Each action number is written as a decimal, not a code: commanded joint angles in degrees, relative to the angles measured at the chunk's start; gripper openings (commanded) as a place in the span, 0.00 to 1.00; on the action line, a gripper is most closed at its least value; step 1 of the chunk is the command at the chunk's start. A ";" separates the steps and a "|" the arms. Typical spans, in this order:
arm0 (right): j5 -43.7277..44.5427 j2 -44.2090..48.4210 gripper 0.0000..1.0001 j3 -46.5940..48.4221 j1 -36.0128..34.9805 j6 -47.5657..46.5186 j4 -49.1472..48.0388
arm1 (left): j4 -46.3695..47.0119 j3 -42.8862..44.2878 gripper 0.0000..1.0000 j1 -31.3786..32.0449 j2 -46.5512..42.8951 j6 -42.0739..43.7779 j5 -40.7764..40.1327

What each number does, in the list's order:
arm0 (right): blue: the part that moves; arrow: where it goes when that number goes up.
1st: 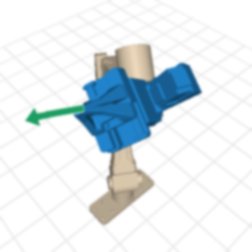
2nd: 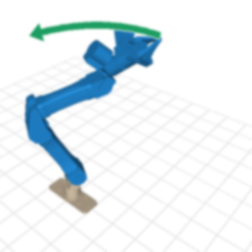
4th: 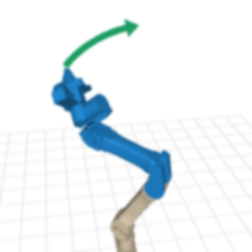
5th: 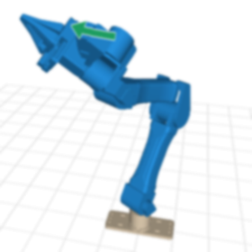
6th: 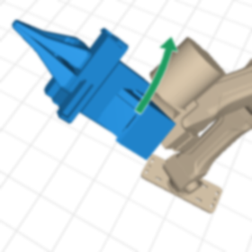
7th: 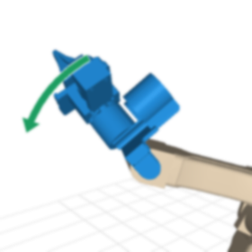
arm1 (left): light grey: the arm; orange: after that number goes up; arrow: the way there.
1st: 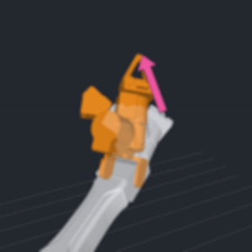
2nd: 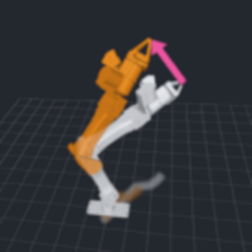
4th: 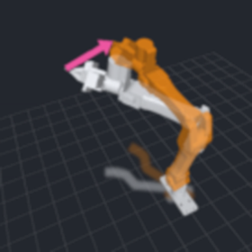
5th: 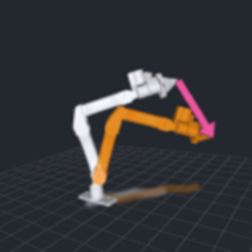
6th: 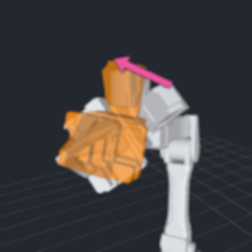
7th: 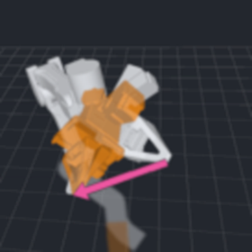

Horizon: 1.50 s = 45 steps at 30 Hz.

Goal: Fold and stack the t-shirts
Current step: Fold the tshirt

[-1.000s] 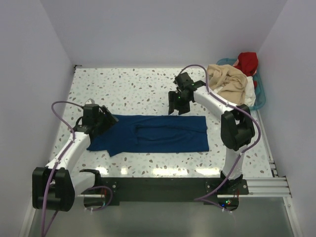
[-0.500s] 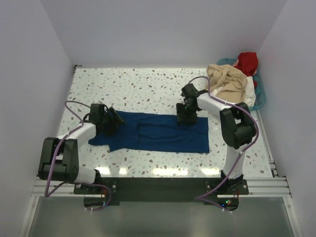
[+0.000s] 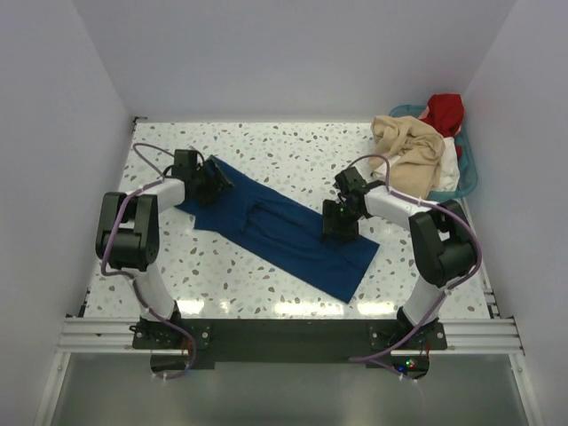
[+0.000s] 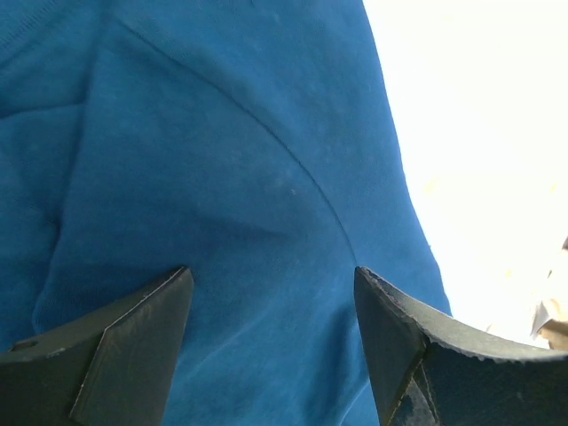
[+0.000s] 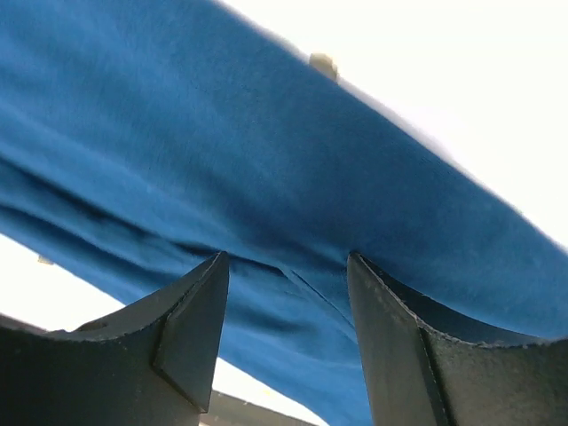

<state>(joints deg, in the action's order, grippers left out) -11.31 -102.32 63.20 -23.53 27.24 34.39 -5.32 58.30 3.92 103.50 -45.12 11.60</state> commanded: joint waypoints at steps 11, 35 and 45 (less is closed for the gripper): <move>-3.81 5.02 0.60 -7.31 -10.92 8.61 2.95 | -2.85 17.36 0.79 7.05 14.01 9.53 -1.14; -3.36 2.84 0.63 -4.93 -11.45 -1.41 4.82 | -4.35 8.41 0.83 9.70 5.91 3.55 -1.05; -13.03 -0.77 0.62 -7.30 -12.50 4.30 -2.40 | -6.10 20.77 0.83 7.94 20.49 6.79 2.73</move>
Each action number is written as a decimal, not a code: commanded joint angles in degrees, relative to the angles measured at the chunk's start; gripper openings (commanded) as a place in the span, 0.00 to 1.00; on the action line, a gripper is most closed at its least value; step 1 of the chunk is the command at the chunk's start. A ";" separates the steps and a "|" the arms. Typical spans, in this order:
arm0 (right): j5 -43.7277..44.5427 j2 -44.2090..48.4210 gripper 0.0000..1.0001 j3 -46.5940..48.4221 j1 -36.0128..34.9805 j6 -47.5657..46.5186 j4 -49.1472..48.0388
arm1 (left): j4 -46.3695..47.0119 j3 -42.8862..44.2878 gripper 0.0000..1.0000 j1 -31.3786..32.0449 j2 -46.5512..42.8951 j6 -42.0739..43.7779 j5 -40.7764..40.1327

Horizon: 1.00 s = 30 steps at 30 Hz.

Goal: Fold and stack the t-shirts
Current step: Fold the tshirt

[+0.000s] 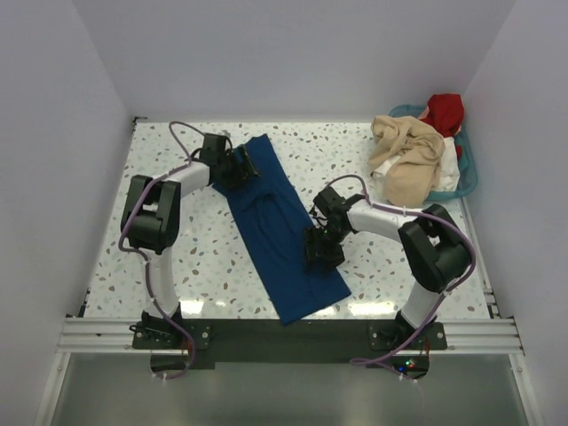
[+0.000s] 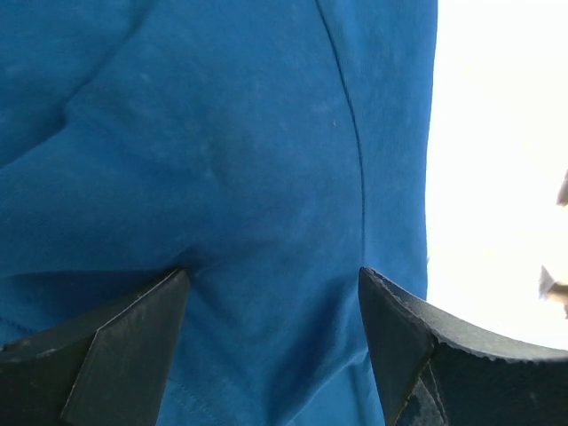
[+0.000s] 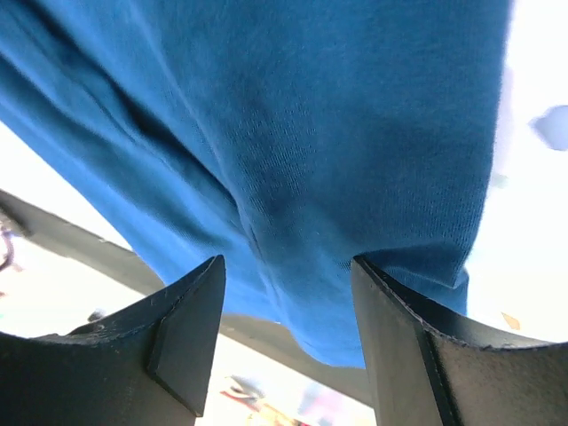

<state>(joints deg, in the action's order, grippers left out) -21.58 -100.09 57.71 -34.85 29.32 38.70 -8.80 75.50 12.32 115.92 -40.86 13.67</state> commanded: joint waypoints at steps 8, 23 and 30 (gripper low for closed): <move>-4.43 -6.86 0.63 0.91 -3.64 5.92 -9.25 | -1.23 14.57 0.83 -0.36 17.05 5.09 3.99; -5.05 -8.03 0.63 11.89 -9.01 6.54 -3.81 | 7.92 21.79 0.83 0.78 15.76 6.23 11.64; -1.19 1.11 0.64 9.36 -9.01 5.31 3.83 | 7.04 20.39 0.84 1.75 4.51 6.05 10.33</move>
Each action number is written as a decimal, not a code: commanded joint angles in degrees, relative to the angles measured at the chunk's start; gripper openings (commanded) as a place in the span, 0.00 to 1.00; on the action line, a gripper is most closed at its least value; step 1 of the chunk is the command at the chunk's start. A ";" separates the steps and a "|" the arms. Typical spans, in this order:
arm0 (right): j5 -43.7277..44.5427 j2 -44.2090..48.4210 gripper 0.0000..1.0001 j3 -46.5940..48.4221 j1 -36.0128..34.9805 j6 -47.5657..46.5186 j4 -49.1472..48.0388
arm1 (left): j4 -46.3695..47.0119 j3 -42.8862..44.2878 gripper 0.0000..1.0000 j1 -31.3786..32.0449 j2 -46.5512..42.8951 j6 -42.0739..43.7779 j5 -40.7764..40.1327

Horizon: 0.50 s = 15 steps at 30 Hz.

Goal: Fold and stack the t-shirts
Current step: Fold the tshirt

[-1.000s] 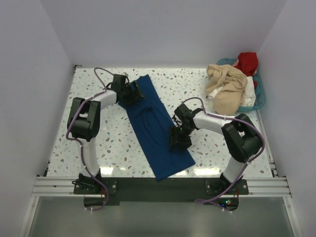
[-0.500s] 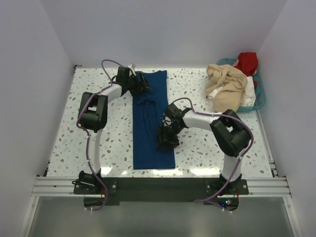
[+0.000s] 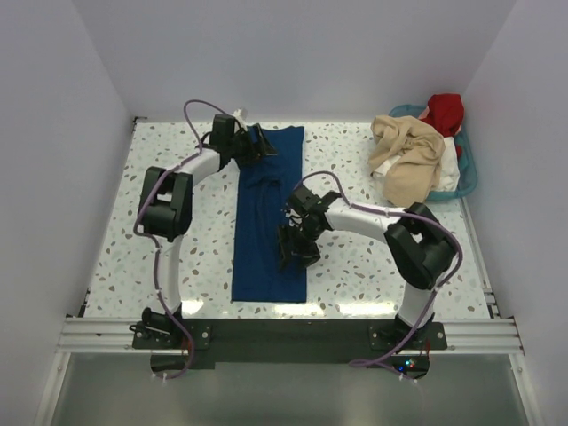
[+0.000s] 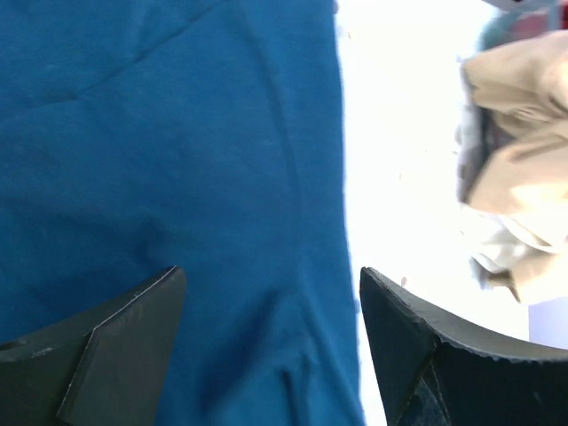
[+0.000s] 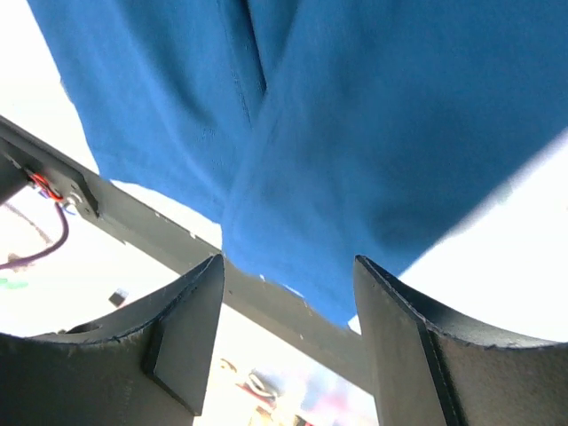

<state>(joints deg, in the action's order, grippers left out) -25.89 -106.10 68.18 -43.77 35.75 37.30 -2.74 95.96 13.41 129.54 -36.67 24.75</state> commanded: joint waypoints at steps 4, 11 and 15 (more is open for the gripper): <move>4.80 11.61 0.64 -5.33 -0.09 -0.42 6.21 | -2.95 -7.95 0.85 1.09 -18.07 3.44 -3.39; 0.32 12.06 0.61 -13.33 -1.05 1.43 1.64 | -12.19 -32.91 0.84 3.20 -37.58 1.95 -9.37; 0.22 11.36 0.58 -13.95 -2.46 1.87 -0.47 | -16.75 -47.16 0.81 4.52 -48.65 -0.60 -11.30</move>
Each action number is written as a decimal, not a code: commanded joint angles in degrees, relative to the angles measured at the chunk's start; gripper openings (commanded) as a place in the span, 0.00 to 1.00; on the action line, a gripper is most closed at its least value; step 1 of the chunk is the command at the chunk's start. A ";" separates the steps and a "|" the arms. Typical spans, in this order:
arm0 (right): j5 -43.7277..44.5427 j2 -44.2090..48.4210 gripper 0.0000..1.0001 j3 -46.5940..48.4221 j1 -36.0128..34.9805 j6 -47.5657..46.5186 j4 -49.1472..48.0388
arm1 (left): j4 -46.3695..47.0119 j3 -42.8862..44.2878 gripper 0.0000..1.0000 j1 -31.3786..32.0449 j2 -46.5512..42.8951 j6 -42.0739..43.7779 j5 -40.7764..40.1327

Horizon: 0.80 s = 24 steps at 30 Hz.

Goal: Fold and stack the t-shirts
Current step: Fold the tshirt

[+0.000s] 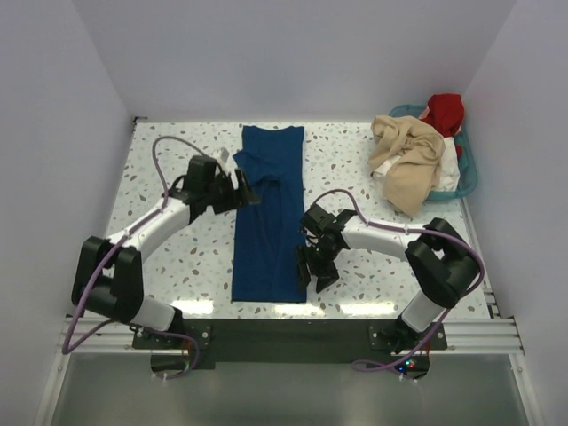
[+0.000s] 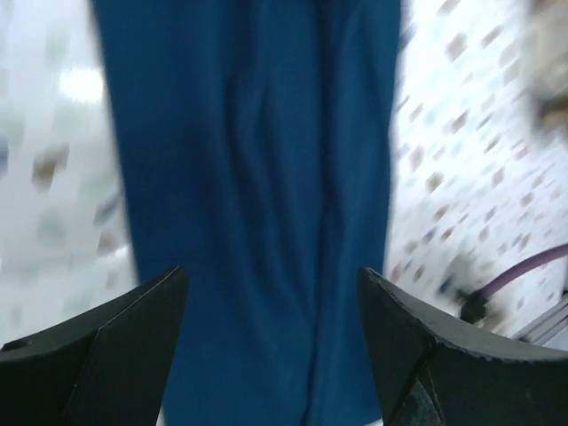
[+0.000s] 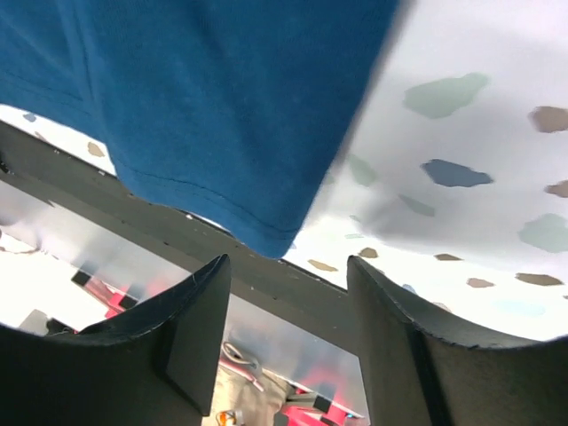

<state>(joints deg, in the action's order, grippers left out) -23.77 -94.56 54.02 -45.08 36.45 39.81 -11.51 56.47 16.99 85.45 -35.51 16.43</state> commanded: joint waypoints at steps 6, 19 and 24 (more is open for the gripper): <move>-2.33 -1.06 0.55 -2.07 -3.69 3.63 -6.67 | -17.56 -19.19 0.77 2.34 -19.43 -4.31 -4.03; -0.67 -2.91 0.39 -4.10 -5.11 4.16 -9.14 | -27.16 -32.73 0.67 4.71 -32.97 -8.44 -1.84; -0.31 -3.35 0.32 -4.36 -5.11 4.25 -9.67 | -27.34 -34.67 0.63 6.99 -34.65 -10.19 -0.96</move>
<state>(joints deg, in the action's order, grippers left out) -25.23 -97.23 50.43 -49.87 40.14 32.01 -38.44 22.46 22.31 51.35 -43.48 13.74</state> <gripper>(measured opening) 0.341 0.641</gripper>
